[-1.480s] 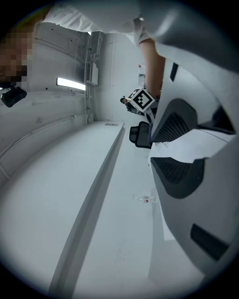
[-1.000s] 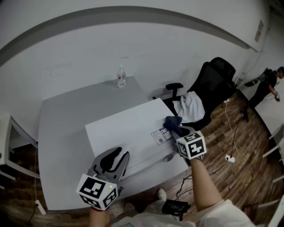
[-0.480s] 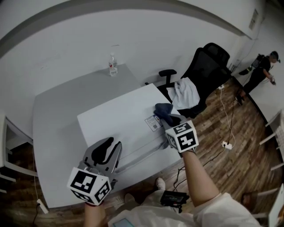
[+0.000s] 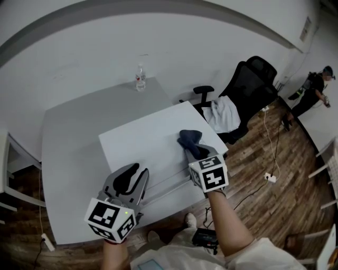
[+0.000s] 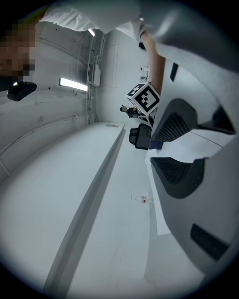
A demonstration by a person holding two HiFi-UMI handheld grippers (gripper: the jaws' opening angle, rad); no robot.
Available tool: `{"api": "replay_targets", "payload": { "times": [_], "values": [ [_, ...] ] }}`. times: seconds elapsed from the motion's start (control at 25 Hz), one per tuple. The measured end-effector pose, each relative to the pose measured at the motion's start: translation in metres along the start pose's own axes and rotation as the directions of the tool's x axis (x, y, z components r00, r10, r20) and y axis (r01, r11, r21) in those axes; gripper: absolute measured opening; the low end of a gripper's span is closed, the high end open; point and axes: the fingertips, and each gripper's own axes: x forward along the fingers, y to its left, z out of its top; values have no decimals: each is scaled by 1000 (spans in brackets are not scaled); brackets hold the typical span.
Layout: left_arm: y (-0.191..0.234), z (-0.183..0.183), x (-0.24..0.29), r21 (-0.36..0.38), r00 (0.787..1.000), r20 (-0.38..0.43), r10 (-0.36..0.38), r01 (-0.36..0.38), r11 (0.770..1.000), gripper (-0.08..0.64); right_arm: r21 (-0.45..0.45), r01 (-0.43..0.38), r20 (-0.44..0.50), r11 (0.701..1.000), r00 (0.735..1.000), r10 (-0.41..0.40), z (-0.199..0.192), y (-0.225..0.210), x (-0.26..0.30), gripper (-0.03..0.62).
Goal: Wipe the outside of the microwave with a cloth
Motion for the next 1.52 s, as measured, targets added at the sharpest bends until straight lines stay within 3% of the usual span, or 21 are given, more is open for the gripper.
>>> {"api": "replay_targets", "payload": {
  "times": [1.04,1.32,1.52],
  "values": [
    [30,-1,-35,-31,997,41,60,-58,998,103,-99,-140,5,985,990,142,17,141,-13,74],
    [35,2,-45,-31,996,52,79,-77,997,103,-139,-229,9,963,972,233,23,186,-20,74],
    [38,0,-53,-34,994,49,97,-95,995,103,-147,-327,2,934,944,331,23,218,-26,74]
  ]
}}
